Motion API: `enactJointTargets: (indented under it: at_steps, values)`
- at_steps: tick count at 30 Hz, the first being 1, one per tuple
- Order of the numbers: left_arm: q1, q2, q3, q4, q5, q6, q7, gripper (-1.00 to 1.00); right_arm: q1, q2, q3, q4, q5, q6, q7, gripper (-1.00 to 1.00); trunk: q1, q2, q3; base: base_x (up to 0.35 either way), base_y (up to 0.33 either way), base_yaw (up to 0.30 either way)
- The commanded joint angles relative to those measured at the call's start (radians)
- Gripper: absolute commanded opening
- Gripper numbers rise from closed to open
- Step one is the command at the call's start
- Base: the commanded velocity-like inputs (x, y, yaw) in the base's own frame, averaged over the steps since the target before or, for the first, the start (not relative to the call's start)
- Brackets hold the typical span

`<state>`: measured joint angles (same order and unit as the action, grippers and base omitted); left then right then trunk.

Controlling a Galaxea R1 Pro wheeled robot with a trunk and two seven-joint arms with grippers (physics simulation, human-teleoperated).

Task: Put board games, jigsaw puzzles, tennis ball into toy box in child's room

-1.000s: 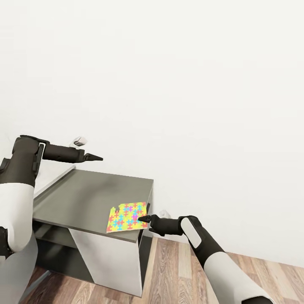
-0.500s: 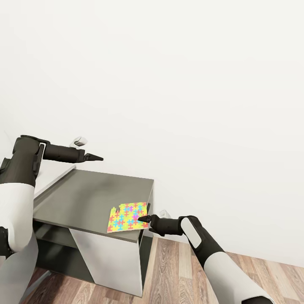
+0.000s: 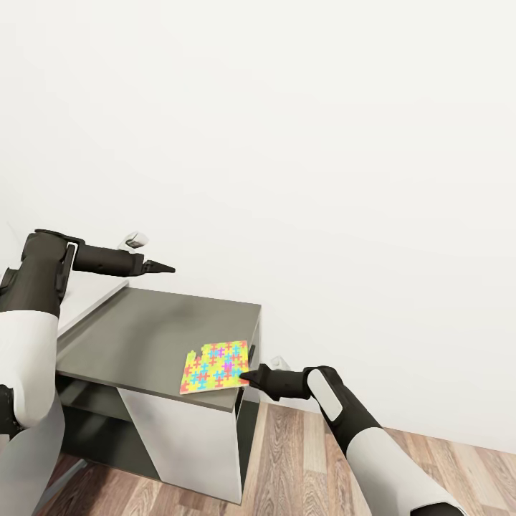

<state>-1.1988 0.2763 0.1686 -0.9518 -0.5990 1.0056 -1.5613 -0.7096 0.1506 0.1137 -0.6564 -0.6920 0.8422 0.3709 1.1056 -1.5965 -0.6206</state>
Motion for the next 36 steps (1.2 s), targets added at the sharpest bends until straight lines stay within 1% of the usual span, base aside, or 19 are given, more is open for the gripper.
enactJointTargets:
  at_steps: [1,15,19,36]
  values:
    - [-0.001,0.0,0.002,-0.001,-0.01,0.01,-0.009,1.0,-0.001,0.0,0.001,0.0,0.008,0.002,0.003,-1.0,0.0,-0.001,-0.001,0.0,0.0,0.0]
    - [-0.001,0.0,0.002,-0.001,-0.01,0.011,-0.009,1.0,-0.001,-0.001,0.001,0.0,0.008,0.003,0.005,-1.0,0.0,-0.001,-0.001,0.0,0.0,0.0]
    - [-0.001,0.0,0.003,-0.001,-0.01,0.011,-0.009,1.0,-0.001,-0.002,0.0,0.0,0.008,0.002,0.021,-1.0,0.0,-0.001,-0.001,0.0,0.0,0.0]
    - [-0.001,0.0,0.002,-0.001,-0.013,0.012,-0.009,1.0,0.005,-0.003,-0.004,-0.005,0.008,0.001,0.068,-1.0,-0.065,0.118,0.052,0.0,0.0,0.0]
